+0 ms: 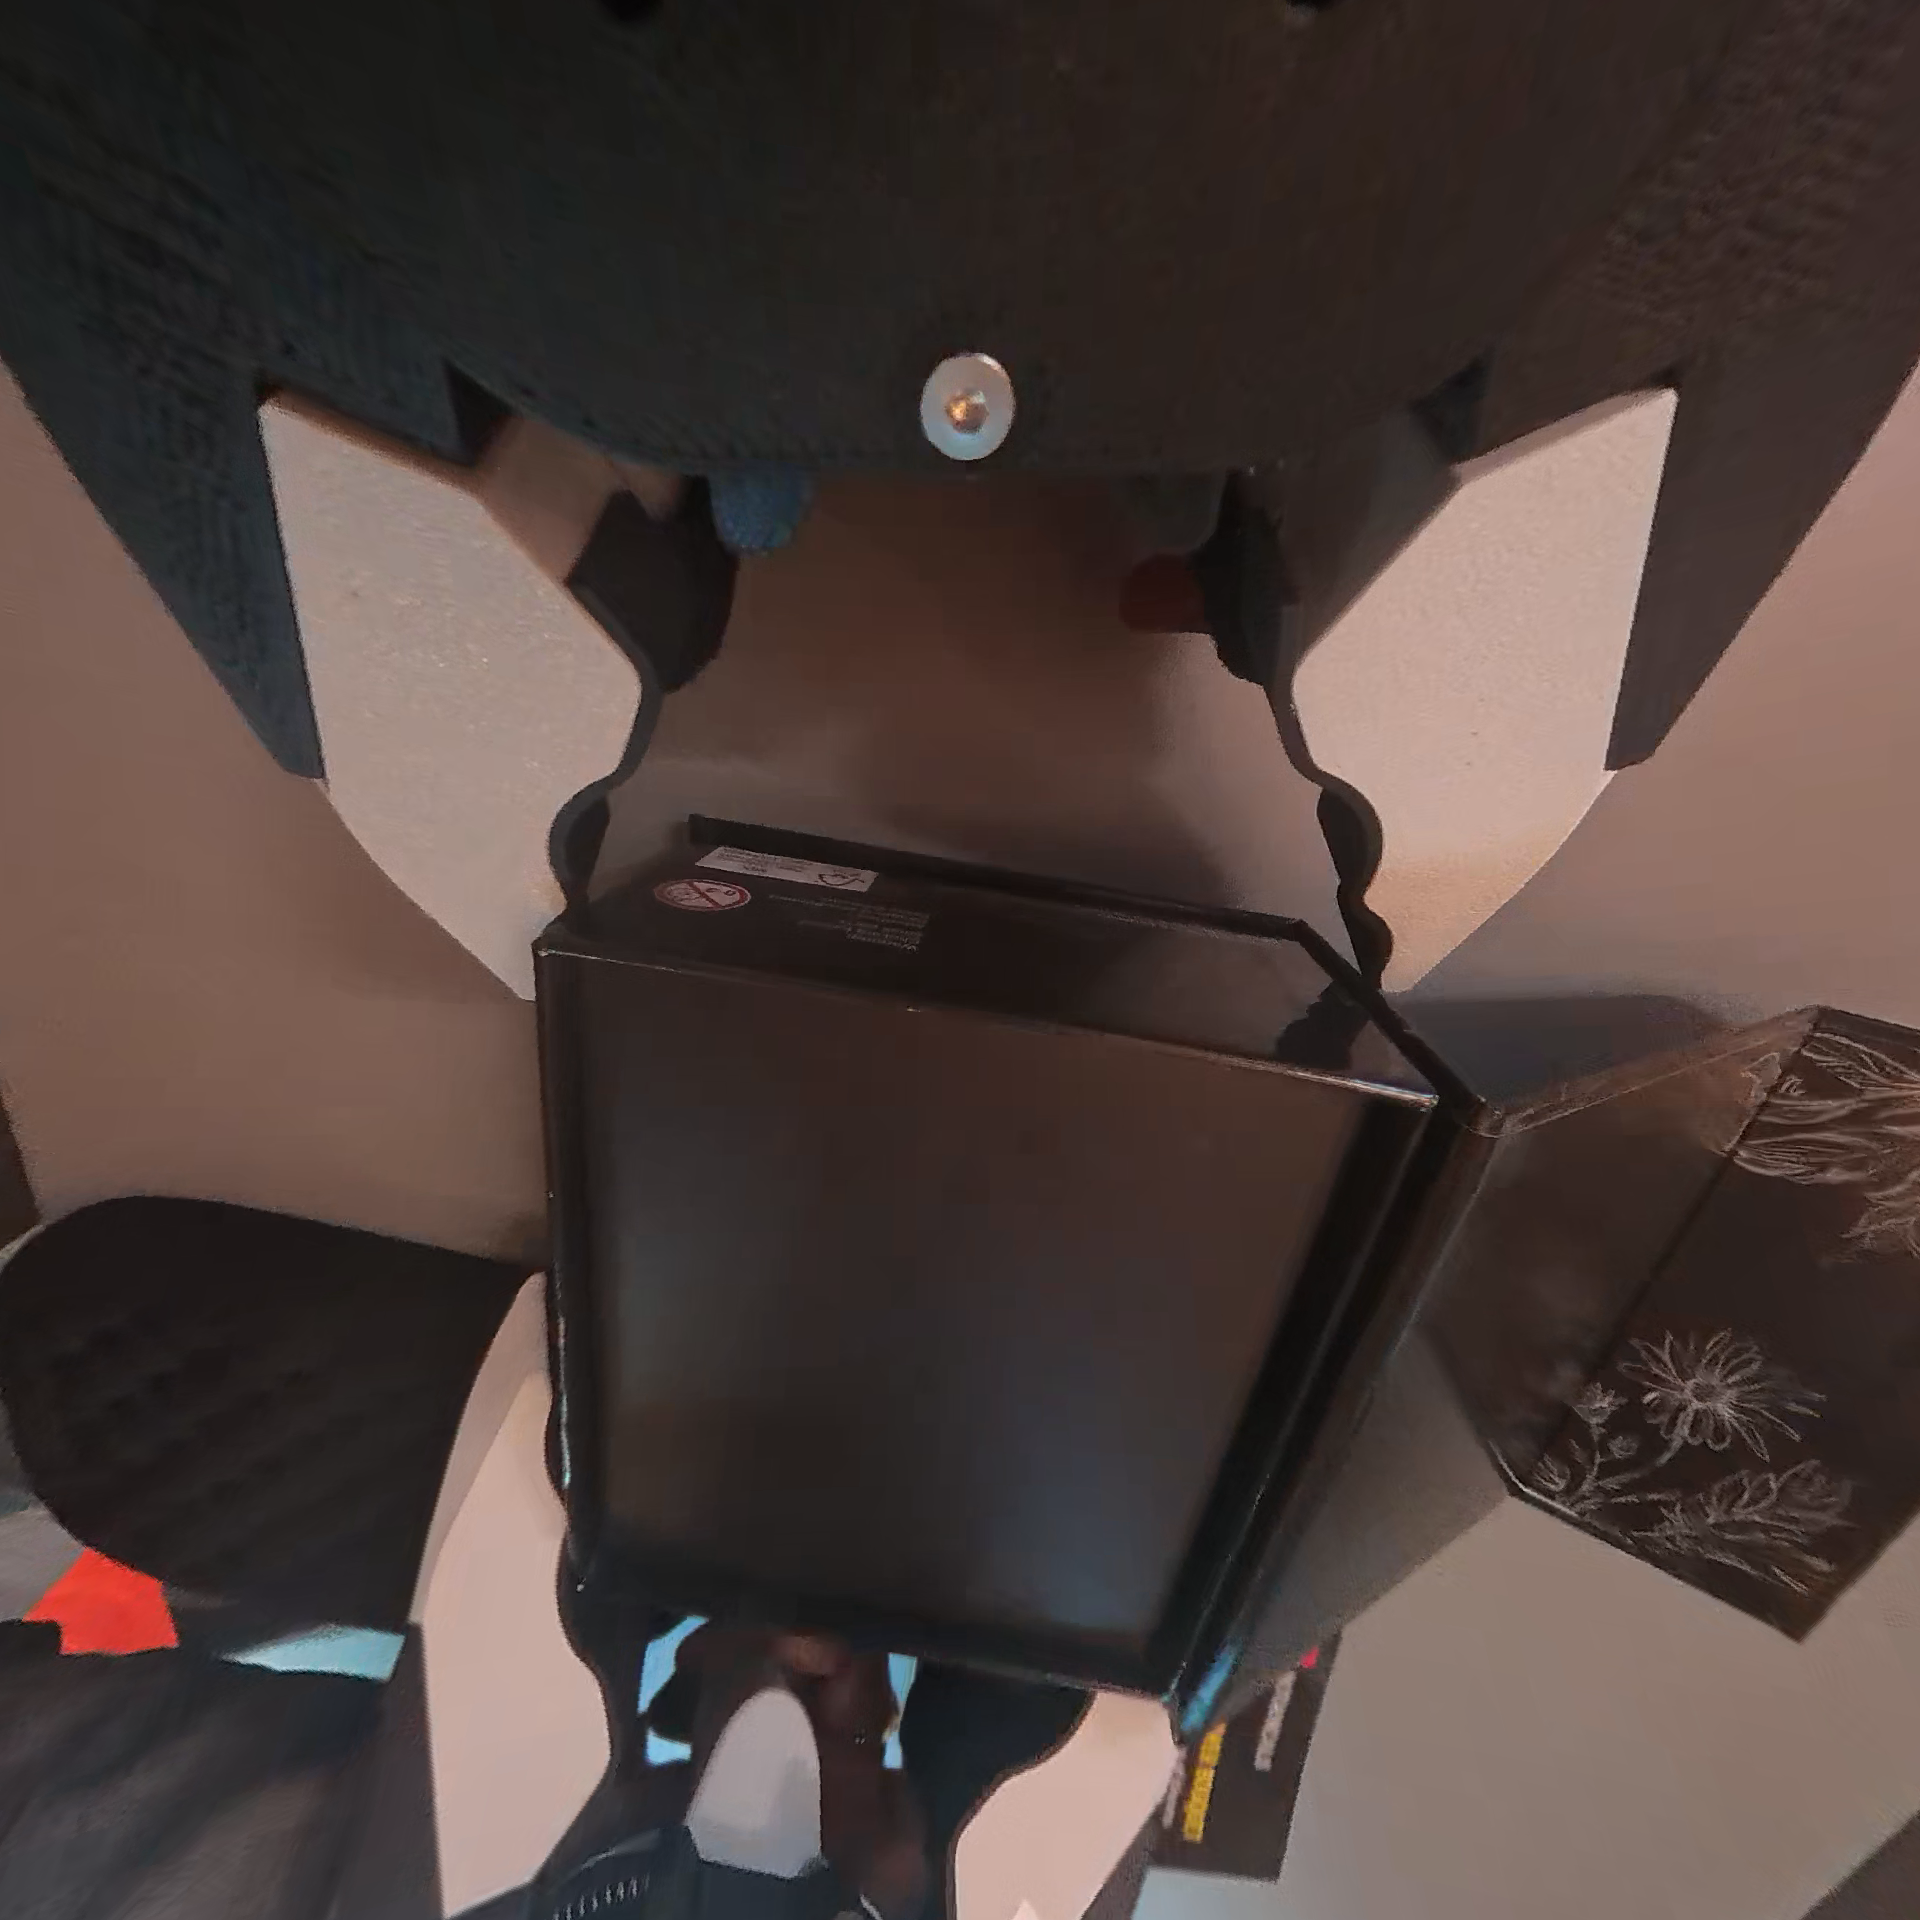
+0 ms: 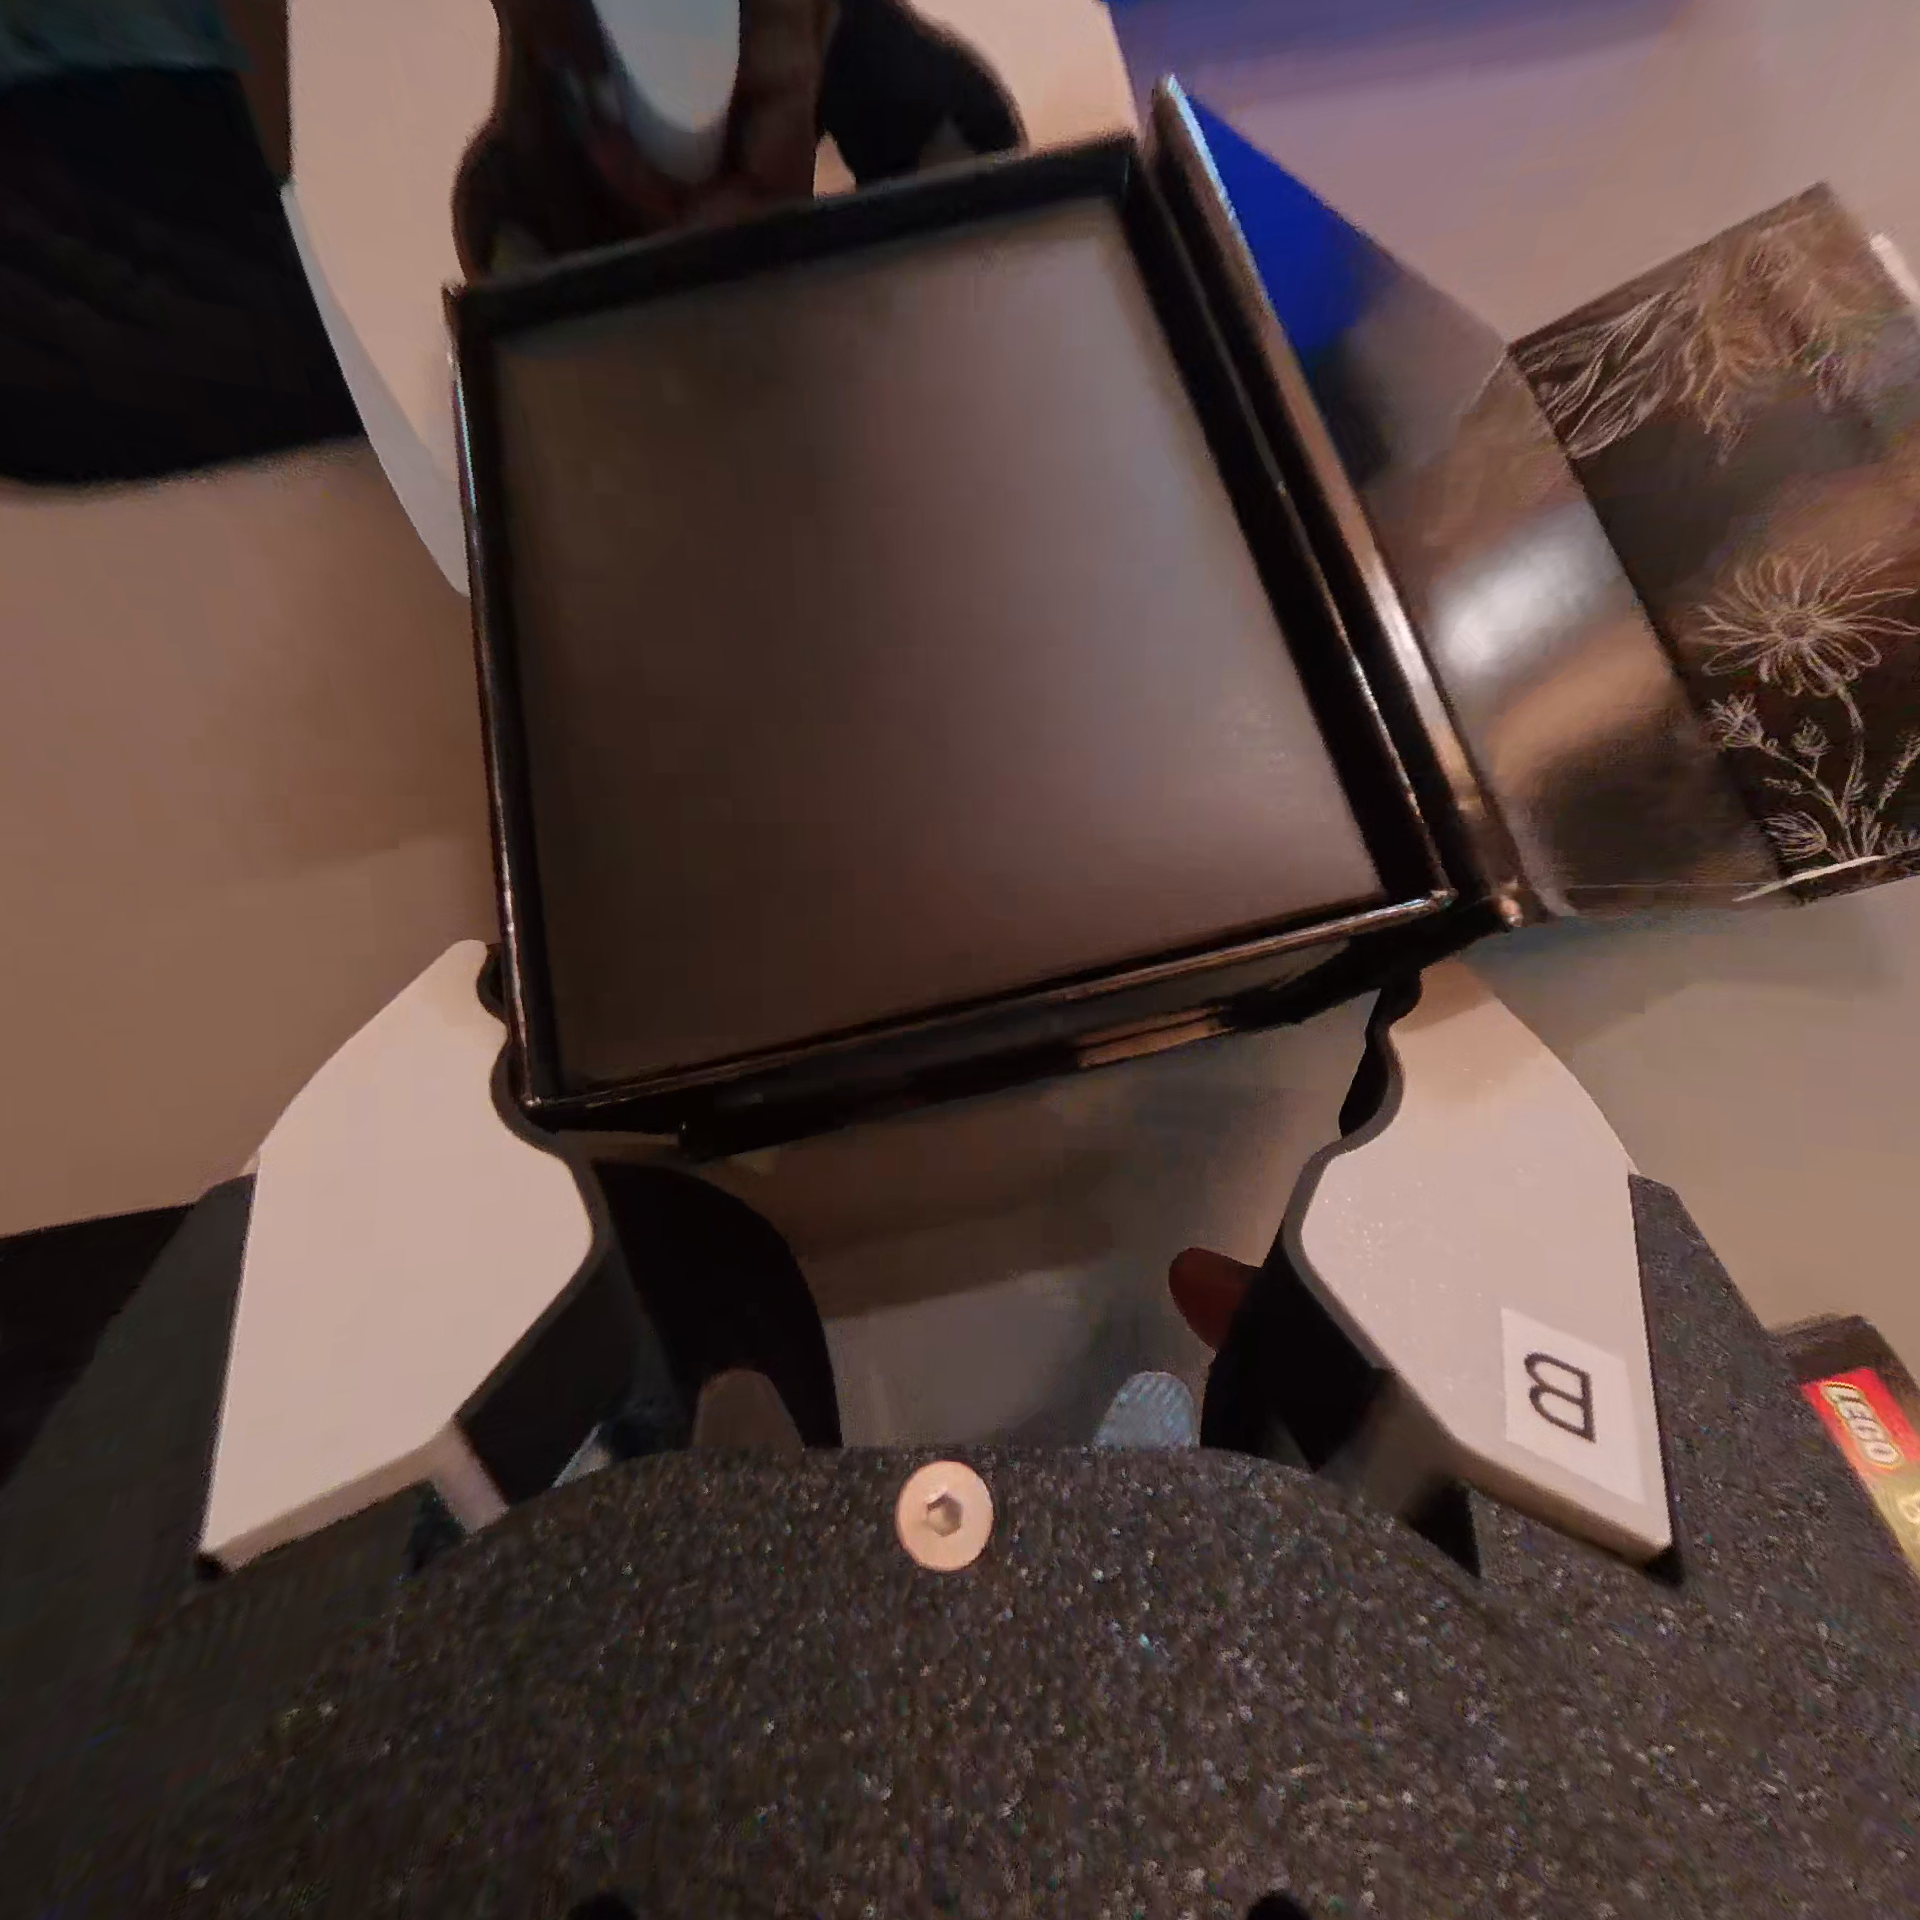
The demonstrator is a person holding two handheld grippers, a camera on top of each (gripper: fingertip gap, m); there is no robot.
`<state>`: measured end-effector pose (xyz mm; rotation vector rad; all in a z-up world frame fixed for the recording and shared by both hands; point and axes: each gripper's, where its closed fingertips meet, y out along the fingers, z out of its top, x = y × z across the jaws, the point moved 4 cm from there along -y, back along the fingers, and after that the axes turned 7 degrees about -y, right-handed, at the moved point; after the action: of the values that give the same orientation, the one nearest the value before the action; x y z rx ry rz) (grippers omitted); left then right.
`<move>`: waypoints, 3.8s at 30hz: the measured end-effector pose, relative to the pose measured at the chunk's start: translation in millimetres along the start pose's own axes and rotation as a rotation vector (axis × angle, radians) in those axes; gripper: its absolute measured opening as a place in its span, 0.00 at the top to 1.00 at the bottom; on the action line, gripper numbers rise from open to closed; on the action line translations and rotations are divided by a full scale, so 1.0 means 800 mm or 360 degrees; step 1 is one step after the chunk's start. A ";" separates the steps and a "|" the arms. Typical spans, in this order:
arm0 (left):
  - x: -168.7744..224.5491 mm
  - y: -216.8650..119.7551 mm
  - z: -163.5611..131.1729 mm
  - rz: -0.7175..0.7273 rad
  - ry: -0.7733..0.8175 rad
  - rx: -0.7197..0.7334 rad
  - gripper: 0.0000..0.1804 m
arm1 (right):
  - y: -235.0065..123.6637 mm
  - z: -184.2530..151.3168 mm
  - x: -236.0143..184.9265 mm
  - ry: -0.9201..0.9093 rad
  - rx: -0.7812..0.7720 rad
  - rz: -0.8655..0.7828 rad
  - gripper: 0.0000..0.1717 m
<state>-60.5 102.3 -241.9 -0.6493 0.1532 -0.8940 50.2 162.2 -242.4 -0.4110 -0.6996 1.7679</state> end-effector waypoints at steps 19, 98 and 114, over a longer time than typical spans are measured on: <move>-0.041 -0.067 0.046 0.0233 -0.0509 0.0673 0.33 | -0.080 0.009 0.013 0.1220 -0.0020 -0.0329 0.56; -0.033 -0.056 0.091 -0.0748 -0.1079 0.0913 0.98 | -0.088 0.080 0.069 0.0792 0.0836 -0.0045 0.70; -0.036 -0.064 0.073 -0.0520 -0.0885 0.0950 0.45 | -0.097 0.117 0.062 0.0393 0.1393 0.0430 0.99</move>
<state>-90.9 128.3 -169.1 -0.3409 -0.7138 -0.9750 36.9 200.6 -117.2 -0.1105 0.3408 2.0349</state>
